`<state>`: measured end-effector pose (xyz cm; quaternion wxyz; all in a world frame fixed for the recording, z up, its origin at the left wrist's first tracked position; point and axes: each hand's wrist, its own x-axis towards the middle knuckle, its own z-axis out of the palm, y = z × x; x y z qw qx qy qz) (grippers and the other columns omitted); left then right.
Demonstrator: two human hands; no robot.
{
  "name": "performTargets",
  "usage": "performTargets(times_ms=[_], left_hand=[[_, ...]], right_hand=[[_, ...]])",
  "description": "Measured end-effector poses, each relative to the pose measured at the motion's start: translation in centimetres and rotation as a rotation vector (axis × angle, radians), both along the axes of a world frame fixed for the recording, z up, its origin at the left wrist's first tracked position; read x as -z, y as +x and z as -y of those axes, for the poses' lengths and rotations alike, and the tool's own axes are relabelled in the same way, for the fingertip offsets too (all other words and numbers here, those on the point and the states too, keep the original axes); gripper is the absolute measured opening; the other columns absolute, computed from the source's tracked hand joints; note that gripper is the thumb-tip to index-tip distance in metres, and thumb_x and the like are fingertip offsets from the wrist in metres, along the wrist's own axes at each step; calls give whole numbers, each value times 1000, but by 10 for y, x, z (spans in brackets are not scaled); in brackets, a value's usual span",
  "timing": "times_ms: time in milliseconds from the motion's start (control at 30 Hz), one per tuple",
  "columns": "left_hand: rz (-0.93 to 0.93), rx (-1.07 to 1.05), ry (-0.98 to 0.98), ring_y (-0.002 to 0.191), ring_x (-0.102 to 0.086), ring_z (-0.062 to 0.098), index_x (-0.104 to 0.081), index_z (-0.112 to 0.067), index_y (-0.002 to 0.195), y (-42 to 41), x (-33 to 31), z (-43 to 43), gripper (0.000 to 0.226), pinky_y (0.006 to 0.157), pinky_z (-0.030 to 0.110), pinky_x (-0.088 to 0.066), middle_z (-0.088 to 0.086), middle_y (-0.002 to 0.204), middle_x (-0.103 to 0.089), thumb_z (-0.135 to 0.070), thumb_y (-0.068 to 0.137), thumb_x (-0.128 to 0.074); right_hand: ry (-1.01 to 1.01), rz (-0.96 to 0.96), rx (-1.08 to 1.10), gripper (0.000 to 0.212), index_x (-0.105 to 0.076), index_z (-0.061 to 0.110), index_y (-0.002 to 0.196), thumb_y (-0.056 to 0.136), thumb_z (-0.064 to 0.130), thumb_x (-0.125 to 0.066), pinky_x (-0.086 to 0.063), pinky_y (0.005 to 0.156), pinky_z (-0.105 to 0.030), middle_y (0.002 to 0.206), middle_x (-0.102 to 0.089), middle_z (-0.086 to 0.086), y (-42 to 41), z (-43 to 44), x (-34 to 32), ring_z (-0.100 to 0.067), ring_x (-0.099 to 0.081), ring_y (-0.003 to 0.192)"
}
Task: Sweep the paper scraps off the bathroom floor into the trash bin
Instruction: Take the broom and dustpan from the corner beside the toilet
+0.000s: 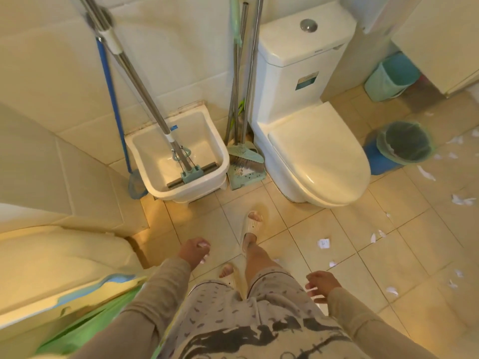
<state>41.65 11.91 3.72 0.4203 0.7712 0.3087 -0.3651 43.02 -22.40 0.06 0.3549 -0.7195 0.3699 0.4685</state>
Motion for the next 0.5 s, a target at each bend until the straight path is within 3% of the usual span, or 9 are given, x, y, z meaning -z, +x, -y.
performTargets(times_ms=[100,267,400,500], left_hand=[[-68,-32,17,69,-58,16,-61,-5,108,10,12,-4,19,55,18,-44,8,88,-63,-8,97,-46],[-237,-107,71,75,-59,23,-62,-5,102,25,24,-16,16,70,24,-46,13,88,-63,-5,97,-46],[-245,-177,94,75,-56,23,-60,-2,107,47,21,-26,18,55,19,-40,16,91,-60,-2,97,-45],[-225,-233,95,66,-53,20,-59,-2,110,68,17,-27,19,54,19,-39,15,91,-59,-4,98,-44]], right_hand=[[31,25,-45,11,-55,5,99,95,10,-46,-40,55,-25,73,-57,-10,49,-16,-2,-20,-51,57],[118,92,-85,13,-56,9,105,95,13,-49,-43,53,-26,76,-60,-7,139,-38,-13,-19,-55,59],[168,128,-131,21,-57,5,114,96,12,-48,-45,56,-27,80,-61,-7,193,-47,-26,-18,-57,62],[184,120,-166,28,-56,0,121,97,11,-47,-45,57,-26,89,-60,-12,216,-50,-31,-18,-57,64]])
